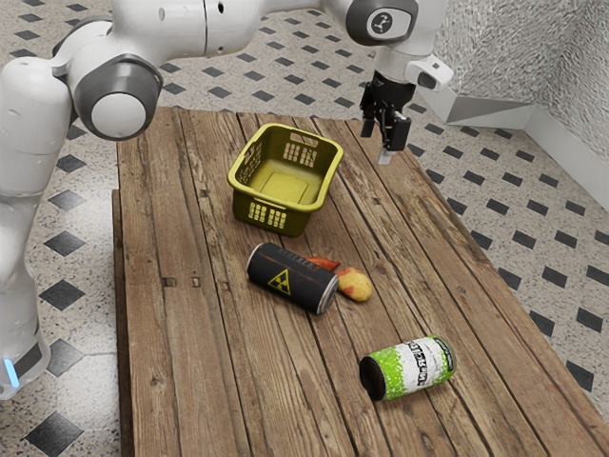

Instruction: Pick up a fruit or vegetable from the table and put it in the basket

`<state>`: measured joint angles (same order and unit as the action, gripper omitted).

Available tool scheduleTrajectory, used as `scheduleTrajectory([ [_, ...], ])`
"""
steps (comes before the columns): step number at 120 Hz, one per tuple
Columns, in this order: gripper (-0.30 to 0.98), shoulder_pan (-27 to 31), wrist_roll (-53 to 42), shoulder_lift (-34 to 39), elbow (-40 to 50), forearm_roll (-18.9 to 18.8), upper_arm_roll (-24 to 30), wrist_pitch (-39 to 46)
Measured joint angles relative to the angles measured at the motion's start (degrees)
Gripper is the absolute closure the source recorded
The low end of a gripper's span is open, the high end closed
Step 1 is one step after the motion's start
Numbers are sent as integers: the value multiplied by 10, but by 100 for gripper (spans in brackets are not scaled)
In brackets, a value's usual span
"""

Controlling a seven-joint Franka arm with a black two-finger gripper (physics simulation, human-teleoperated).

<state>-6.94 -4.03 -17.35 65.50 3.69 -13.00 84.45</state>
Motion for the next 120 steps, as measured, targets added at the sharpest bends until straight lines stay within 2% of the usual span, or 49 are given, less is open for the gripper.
scheduleTrajectory([
  [63,0,1,-1,4,1,5,0,0],
  [89,0,-4,0,-11,1,3,103,19],
  [103,0,-5,0,-19,1,-10,132,28],
  [120,0,-4,-15,-22,5,-24,140,0],
])
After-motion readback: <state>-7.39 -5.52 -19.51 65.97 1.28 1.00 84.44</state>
